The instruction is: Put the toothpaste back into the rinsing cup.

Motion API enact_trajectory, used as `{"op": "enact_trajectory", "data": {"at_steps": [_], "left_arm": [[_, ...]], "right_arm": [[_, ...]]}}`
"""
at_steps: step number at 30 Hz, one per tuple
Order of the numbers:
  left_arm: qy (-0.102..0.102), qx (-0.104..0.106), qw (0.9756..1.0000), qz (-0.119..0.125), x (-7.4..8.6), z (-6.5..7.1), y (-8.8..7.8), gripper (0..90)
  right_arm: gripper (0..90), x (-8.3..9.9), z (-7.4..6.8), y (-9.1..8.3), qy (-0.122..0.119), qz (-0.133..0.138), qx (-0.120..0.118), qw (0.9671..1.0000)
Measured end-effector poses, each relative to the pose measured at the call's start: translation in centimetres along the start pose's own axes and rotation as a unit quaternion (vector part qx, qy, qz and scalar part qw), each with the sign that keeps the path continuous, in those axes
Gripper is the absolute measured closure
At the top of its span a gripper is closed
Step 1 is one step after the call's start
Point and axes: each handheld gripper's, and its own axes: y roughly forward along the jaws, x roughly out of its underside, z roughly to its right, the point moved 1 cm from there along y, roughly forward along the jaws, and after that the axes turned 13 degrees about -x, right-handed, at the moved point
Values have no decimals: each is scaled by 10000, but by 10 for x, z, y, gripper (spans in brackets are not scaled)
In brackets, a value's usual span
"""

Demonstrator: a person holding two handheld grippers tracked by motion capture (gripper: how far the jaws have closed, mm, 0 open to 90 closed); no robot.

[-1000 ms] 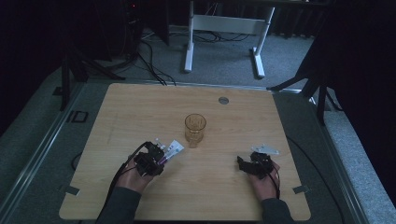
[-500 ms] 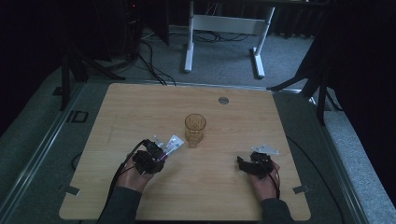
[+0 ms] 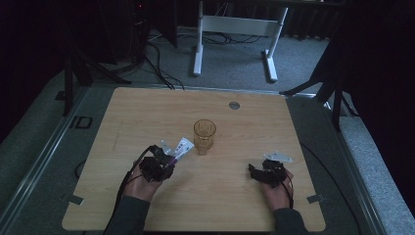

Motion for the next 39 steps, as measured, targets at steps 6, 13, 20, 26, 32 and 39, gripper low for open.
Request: {"op": "enact_trajectory", "data": {"at_steps": [6, 13, 20, 26, 32, 39], "left_arm": [[-60, -7, 9999, 150, -3, 1, -3, 722], [-60, 14, 9993, 367, -6, 3, -7, 722], [-83, 10, 9987, 508, -9, 3, -9, 721], [-123, 10, 9981, 606, -10, 3, -10, 722], [-157, 42, 9976, 675, -12, 2, -11, 722], [-228, 109, 9962, 839, -17, 3, -14, 722]], "right_arm": [[246, 0, 0, 0, -4, -1, 1, 10000], [246, 0, 0, 0, 1, 0, 0, 10000], [246, 0, 0, 0, -5, -2, 1, 10000], [246, 0, 0, 0, 1, 0, 0, 10000], [246, 0, 0, 0, 1, 0, 0, 10000], [246, 0, 0, 0, -6, -3, 0, 10000]]}}
